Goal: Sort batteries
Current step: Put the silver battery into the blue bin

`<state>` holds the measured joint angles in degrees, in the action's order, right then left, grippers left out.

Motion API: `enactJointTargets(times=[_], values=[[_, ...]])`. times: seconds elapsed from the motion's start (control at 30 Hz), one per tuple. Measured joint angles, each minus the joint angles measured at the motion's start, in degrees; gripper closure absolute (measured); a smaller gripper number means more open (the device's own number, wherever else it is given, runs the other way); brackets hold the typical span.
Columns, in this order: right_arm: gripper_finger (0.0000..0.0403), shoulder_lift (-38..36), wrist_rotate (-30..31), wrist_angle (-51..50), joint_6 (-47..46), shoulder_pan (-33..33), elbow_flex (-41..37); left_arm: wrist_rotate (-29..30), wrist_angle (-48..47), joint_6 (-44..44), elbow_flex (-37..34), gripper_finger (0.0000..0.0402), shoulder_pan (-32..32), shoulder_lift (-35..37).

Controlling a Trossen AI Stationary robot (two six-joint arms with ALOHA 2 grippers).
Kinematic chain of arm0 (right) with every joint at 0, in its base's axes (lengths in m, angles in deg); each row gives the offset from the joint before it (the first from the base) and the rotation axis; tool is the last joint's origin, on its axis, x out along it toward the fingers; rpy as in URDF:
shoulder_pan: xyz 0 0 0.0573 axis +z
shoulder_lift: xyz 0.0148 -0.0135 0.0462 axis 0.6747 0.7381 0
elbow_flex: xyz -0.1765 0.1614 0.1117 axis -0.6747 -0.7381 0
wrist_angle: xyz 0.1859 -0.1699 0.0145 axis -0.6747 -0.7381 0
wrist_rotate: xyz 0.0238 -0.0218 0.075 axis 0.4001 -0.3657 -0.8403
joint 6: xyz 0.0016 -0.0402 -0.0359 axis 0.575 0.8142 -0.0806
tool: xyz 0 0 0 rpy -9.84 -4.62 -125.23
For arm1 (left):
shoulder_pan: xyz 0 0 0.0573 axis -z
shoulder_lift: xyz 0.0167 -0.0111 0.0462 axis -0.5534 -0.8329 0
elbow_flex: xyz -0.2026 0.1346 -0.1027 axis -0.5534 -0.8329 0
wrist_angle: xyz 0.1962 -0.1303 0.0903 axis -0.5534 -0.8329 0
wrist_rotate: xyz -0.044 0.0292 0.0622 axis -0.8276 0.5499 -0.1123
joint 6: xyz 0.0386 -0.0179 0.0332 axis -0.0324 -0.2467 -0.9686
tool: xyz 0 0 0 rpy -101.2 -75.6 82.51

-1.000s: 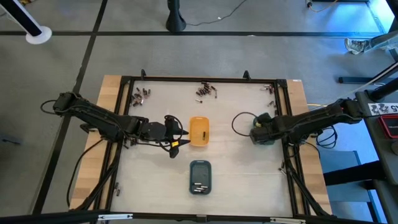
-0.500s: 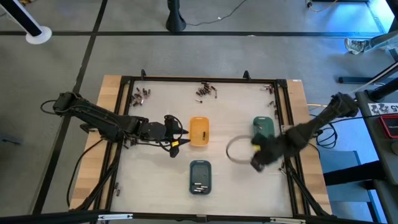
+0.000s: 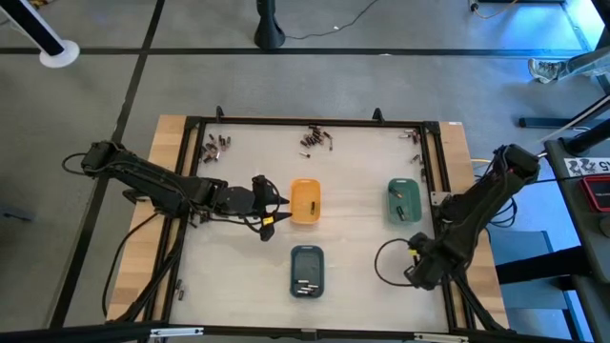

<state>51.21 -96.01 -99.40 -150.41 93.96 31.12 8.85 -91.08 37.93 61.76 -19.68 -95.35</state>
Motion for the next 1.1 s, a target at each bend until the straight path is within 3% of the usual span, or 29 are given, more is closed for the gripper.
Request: enactJointTargets(times=[0.97, 1.1], values=[[0.0287, -0.4, -3.2, 12.7, 0.6, -0.2, -15.9, 0.5, 1.0, 2.5, 0.0, 0.0221, -0.1, 0.0], [0.0311, -0.3, -3.1, 13.6, 0.7, -0.2, -16.0, 0.8, 1.0, 2.5, 0.0, 0.0221, -0.1, 0.0]])
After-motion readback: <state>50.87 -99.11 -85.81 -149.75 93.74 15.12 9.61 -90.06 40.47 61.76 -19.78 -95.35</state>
